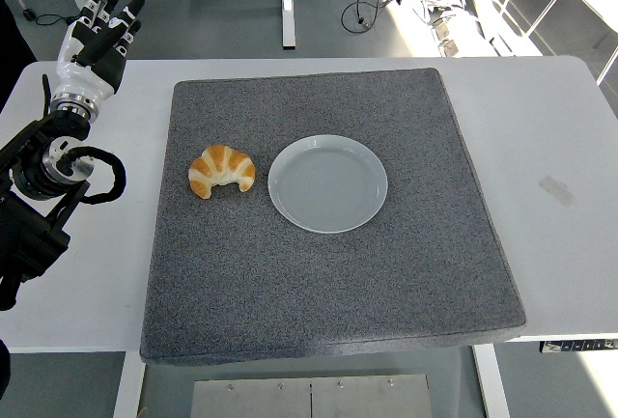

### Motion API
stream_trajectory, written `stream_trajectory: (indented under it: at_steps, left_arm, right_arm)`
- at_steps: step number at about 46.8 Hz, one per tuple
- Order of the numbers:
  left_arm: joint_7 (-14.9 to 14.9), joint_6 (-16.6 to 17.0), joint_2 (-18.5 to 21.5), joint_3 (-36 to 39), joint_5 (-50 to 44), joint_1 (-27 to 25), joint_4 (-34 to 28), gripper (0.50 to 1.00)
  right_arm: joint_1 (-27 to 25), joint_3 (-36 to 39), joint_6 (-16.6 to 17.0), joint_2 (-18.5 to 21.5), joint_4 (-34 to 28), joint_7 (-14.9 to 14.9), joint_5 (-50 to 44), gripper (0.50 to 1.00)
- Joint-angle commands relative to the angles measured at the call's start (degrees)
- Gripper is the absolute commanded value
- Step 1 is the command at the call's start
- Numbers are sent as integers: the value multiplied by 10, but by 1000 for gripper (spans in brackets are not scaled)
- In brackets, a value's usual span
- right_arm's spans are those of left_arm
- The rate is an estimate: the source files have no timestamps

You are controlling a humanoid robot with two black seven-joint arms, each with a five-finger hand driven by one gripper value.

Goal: Place the bread on the plate

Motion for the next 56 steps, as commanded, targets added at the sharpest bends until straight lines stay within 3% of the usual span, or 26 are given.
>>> stream_trajectory:
  at_steps: [1,25,39,49,56]
  left_arm:
    - [2,0,0,2,0,-1,0,984]
    - [2,0,0,7,11,-2,0,987]
    - [3,0,3,49,9,-12,0,986]
    - [5,0,29,80,0,-26,-1,986]
    - [32,0,53,94,1,-41,-1,983]
  right_arm:
    - [1,0,0,0,0,0,0,1000]
    - [0,0,0,0,0,0,0,1000]
    - [0,0,0,0,0,0,1,1000]
    - [0,0,0,0,0,0,0,1000]
    - [1,0,0,0,0,0,0,1000]
